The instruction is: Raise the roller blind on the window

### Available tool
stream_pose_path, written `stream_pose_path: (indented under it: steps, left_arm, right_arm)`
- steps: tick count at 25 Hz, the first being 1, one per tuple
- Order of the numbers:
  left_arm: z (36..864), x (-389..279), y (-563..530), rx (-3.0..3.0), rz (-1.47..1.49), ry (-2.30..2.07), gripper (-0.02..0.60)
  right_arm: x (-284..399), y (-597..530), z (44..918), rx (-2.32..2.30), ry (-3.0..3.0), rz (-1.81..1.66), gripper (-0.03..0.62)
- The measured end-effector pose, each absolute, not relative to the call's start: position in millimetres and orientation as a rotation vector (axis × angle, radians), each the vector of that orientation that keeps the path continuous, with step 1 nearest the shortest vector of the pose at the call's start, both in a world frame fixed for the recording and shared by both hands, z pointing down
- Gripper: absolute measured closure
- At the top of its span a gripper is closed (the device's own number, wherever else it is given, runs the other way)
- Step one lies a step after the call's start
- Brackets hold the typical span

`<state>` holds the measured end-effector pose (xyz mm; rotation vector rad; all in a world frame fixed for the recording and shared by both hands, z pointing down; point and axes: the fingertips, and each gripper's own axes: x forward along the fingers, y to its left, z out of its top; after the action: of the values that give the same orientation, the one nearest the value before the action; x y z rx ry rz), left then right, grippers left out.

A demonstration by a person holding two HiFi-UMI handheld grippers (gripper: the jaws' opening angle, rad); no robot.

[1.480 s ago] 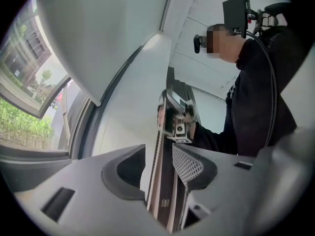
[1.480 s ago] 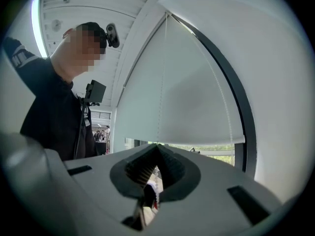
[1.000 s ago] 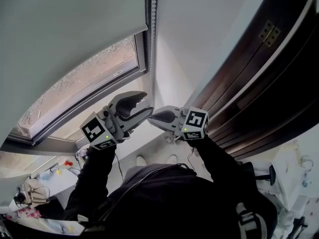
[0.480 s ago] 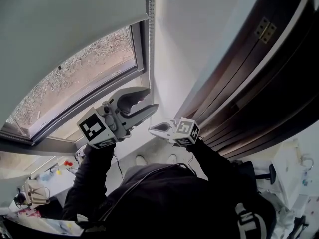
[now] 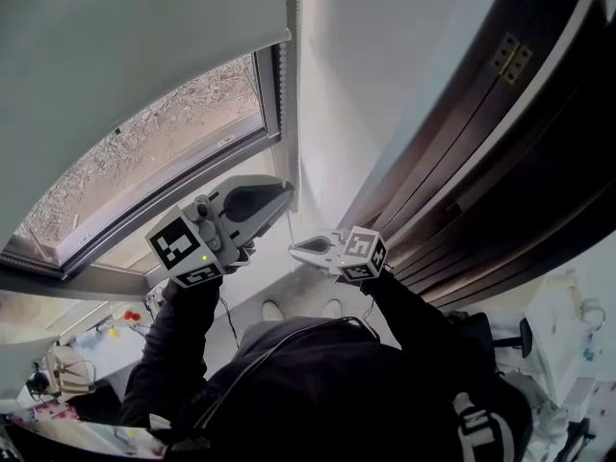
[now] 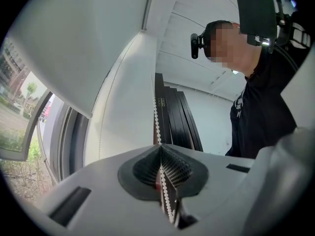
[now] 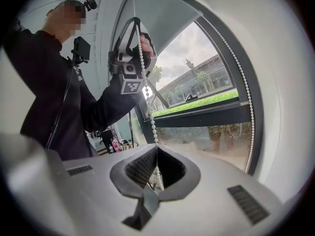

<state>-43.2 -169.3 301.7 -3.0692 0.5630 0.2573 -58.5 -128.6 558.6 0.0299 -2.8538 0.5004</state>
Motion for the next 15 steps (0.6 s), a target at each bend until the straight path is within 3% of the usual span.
stream_pose_path:
  steps: [4,6,7,15]
  left_arm:
    - [308.7,-46.0,-167.9,-3.090,0.281,0.582,0.572]
    - [320.4,-47.1,-168.9,-3.097,0.267,0.588,0.574]
    - [328.8,-48.4,-170.5,-3.107,0.259,0.596,0.574]
    - [392.4,-47.1,-164.5,-3.217,0.232,0.662,0.574]
  right_arm:
    - [-63.2,-112.5,555.0,-0.112,-2.809,0.476,0.573]
    - [-62.4,-111.2,542.4,-0.154,-2.819,0.460,0.392]
    - [-59.9,-114.8,529.6,-0.153,-2.850,0.459,0.370]
    - [-30.4,-155.4,377.7,-0.035,-3.172,0.265,0.370]
